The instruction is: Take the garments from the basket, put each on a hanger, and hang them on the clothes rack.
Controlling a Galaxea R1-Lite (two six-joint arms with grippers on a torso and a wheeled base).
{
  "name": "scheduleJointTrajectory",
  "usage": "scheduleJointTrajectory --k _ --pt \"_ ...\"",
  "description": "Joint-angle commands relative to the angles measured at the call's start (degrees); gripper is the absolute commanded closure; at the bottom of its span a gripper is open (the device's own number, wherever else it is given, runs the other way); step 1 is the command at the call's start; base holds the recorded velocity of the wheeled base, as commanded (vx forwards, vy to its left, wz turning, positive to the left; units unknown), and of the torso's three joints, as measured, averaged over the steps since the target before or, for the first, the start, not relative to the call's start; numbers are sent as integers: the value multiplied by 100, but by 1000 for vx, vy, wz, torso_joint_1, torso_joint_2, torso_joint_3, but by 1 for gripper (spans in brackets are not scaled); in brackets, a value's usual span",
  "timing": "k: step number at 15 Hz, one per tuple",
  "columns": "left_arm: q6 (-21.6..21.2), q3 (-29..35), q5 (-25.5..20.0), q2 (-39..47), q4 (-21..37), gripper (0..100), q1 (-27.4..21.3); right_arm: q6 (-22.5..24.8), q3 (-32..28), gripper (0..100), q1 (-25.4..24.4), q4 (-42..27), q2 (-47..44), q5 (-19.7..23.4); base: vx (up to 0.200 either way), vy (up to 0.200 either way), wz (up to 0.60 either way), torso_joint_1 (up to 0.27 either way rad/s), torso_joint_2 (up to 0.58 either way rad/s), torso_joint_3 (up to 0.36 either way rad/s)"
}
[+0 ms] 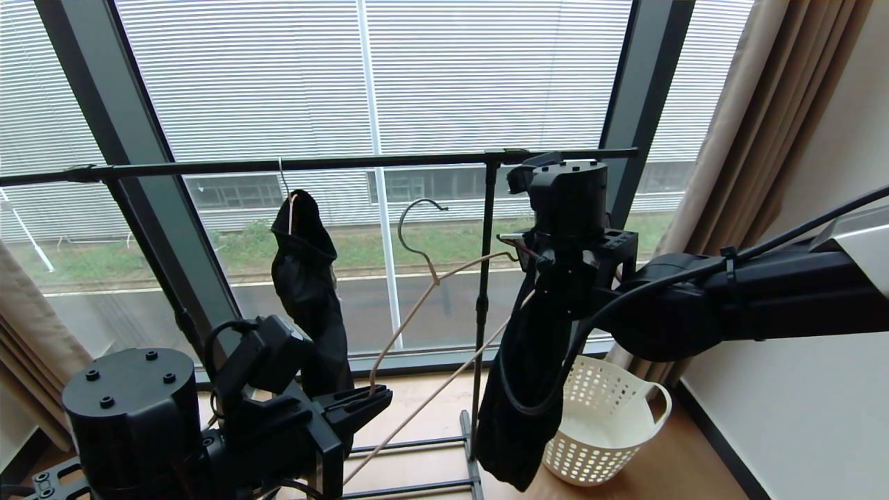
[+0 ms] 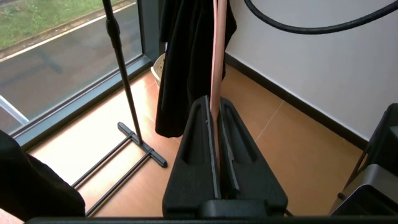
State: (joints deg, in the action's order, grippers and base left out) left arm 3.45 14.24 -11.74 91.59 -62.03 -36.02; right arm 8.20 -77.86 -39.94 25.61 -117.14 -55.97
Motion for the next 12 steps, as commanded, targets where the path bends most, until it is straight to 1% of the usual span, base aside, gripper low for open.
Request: scheduleJointTrajectory --k 1,8,11,12 --pt "51 35 5 17 -3 100 8 6 87 100 -93 5 33 -2 0 0 0 0 0 0" --pt "51 26 5 17 -3 100 16 -12 430 100 -691 14 306 7 0 0 0 0 0 0" --pt "33 0 5 43 -3 100 16 -38 526 100 -876 207 297 -2 0 0 0 0 0 0" --pt "33 0 5 43 -3 100 16 -38 553 100 -1007 234 306 -2 0 0 0 0 0 0"
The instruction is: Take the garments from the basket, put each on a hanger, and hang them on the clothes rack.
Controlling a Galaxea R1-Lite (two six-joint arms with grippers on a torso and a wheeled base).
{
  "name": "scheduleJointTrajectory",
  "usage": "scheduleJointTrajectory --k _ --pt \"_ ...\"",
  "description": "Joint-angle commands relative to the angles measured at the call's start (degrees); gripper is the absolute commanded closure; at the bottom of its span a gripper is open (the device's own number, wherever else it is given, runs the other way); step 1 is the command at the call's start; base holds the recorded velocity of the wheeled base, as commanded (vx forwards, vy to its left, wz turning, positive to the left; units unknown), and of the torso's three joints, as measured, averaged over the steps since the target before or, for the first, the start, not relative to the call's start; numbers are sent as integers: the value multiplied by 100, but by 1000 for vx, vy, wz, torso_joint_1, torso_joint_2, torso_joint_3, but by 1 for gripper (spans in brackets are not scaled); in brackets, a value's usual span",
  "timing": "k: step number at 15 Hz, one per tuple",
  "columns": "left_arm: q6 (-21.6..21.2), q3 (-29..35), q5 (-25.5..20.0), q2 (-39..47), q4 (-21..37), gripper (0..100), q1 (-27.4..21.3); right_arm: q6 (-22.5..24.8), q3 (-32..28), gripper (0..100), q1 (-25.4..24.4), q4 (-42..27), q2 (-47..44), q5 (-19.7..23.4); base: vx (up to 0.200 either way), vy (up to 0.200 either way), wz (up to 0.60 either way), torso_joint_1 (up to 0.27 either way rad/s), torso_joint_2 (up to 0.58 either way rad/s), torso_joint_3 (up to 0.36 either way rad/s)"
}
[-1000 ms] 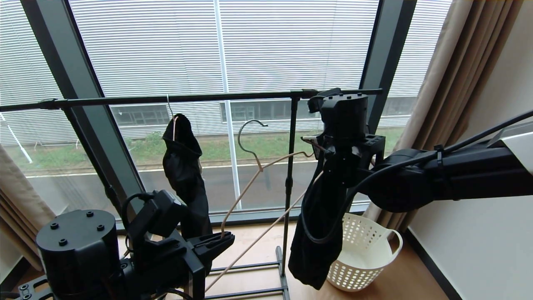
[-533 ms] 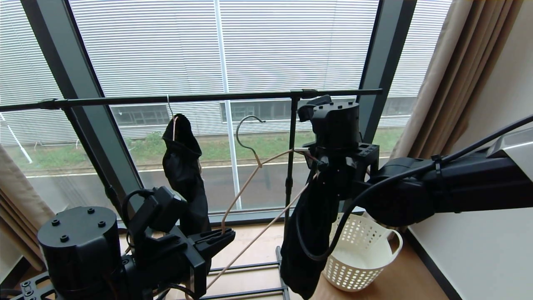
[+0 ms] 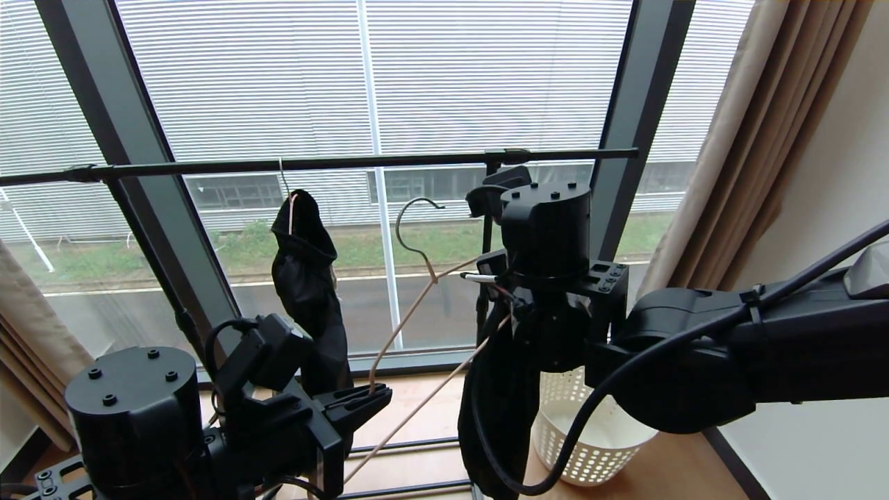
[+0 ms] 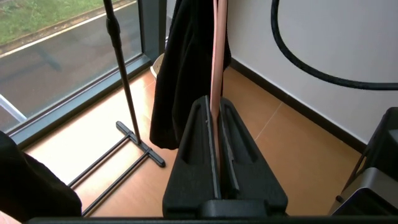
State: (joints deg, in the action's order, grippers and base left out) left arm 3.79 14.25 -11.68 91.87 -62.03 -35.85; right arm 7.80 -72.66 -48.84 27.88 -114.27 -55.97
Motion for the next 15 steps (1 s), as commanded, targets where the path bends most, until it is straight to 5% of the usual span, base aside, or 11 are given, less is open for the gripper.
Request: scheduleJointTrajectory --k 1,15 --pt "-1 -10 -1 15 -3 100 -1 2 103 100 -188 25 90 -2 0 0 0 0 0 0" --pt "-10 -45 -10 24 6 100 -18 -16 560 100 -1436 859 318 42 0 0 0 0 0 0"
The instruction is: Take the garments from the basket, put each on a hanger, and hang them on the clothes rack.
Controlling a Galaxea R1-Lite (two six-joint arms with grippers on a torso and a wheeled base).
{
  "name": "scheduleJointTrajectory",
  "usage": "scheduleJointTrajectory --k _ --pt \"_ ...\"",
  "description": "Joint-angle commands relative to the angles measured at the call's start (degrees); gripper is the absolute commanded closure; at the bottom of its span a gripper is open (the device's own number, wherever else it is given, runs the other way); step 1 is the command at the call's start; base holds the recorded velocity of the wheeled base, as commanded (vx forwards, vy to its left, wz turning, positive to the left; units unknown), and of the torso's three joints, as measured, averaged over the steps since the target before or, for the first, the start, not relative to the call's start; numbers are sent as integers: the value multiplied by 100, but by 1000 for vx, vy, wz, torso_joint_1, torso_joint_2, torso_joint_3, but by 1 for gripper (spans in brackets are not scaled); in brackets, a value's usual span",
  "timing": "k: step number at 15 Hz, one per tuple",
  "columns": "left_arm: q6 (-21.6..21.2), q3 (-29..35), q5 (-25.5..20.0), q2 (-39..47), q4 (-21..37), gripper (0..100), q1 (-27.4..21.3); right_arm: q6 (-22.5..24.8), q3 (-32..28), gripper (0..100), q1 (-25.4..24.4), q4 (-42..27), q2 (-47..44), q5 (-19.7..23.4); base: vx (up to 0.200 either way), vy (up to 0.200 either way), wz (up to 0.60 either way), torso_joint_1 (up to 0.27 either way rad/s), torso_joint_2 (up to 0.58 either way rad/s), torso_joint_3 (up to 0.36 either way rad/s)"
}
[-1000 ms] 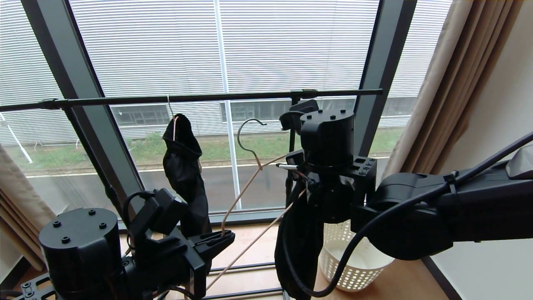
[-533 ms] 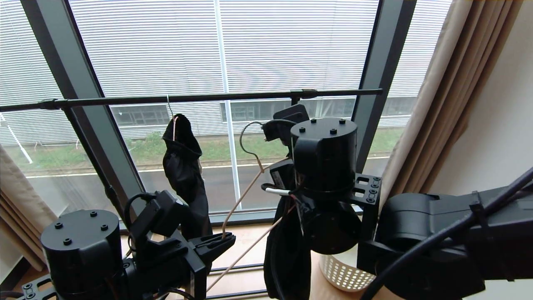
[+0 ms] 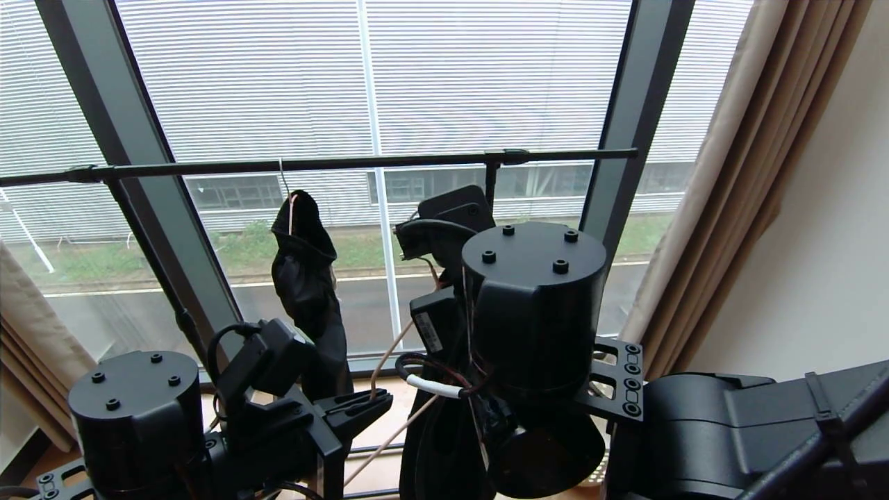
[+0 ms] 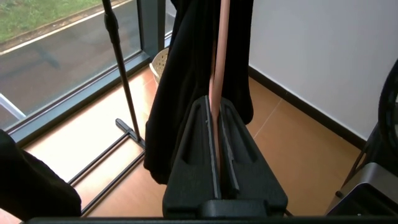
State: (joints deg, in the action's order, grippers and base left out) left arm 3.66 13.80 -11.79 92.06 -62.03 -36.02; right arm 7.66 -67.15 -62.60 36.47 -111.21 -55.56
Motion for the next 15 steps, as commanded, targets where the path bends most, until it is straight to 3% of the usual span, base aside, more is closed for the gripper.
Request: scheduleJointTrajectory --k 1,5,10,15 --pt "3 0 1 13 6 100 -1 -1 17 100 -95 44 12 2 0 0 0 0 0 0" --pt "3 0 1 40 -3 100 -1 -1 79 100 -279 246 3 19 0 0 0 0 0 0" --pt "21 -18 1 13 -29 100 -1 17 79 100 -139 343 91 2 0 0 0 0 0 0" --pt "74 -290 -16 136 -961 100 8 34 79 100 -59 325 320 11 0 0 0 0 0 0"
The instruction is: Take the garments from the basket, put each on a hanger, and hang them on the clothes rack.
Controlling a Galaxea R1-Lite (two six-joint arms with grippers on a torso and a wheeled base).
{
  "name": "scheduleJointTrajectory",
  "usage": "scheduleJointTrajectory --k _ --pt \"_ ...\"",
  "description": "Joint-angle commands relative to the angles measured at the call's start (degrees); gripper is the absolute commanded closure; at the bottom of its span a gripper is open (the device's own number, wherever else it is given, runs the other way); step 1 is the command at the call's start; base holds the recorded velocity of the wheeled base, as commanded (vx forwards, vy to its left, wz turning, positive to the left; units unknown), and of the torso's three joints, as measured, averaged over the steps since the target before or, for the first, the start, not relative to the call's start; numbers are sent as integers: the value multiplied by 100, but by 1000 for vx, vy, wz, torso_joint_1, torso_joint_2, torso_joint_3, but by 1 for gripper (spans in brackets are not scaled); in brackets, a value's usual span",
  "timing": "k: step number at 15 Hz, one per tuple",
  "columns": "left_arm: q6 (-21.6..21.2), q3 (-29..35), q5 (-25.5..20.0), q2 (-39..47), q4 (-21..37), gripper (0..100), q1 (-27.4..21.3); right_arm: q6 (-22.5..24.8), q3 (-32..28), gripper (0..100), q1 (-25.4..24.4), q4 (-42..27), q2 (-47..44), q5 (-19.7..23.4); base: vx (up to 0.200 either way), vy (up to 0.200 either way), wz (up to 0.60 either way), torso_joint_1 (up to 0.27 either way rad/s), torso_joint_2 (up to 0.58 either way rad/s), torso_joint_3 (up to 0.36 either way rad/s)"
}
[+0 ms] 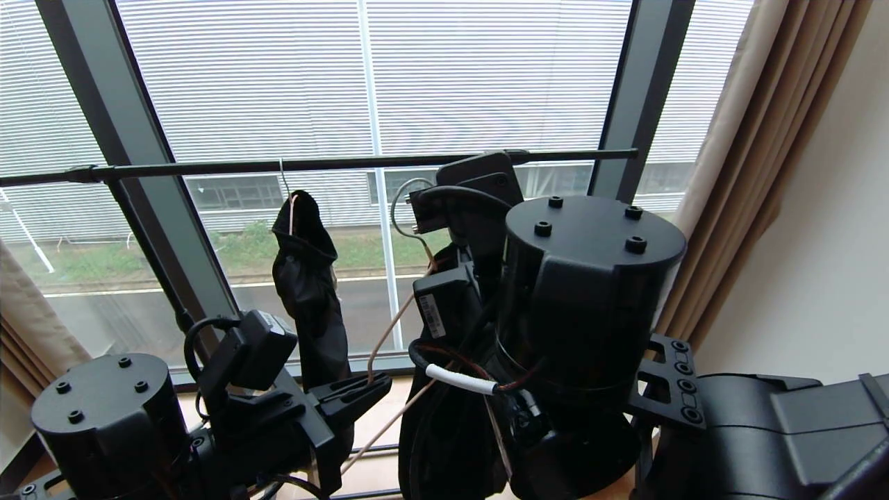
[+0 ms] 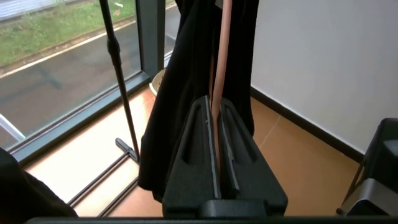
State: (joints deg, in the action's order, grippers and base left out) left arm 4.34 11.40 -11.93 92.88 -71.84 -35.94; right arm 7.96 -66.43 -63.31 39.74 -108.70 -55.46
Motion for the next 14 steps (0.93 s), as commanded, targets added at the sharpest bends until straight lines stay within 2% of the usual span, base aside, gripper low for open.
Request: scheduleJointTrajectory --k 1,5,6,8,10,14 --pt "14 -94 -2 143 -181 100 -1 4 7 100 38 -1 69 0 0 0 0 0 0 0" --pt "85 -147 -2 169 -392 100 -1 4 24 100 38 -1 51 0 0 0 0 0 0 0" --pt "85 -147 -2 169 -392 100 -1 4 60 0 64 7 69 0 0 0 0 0 0 0" --pt "85 -155 -2 169 -392 100 -1 39 77 0 292 -19 174 0 0 0 0 0 0 0" --pt "85 -155 -2 160 -392 100 -1 329 209 0 697 -1 350 0 0 0 0 0 0 0" --pt "85 -147 -2 160 -392 100 -1 347 218 0 723 -1 420 0 0 0 0 0 0 0"
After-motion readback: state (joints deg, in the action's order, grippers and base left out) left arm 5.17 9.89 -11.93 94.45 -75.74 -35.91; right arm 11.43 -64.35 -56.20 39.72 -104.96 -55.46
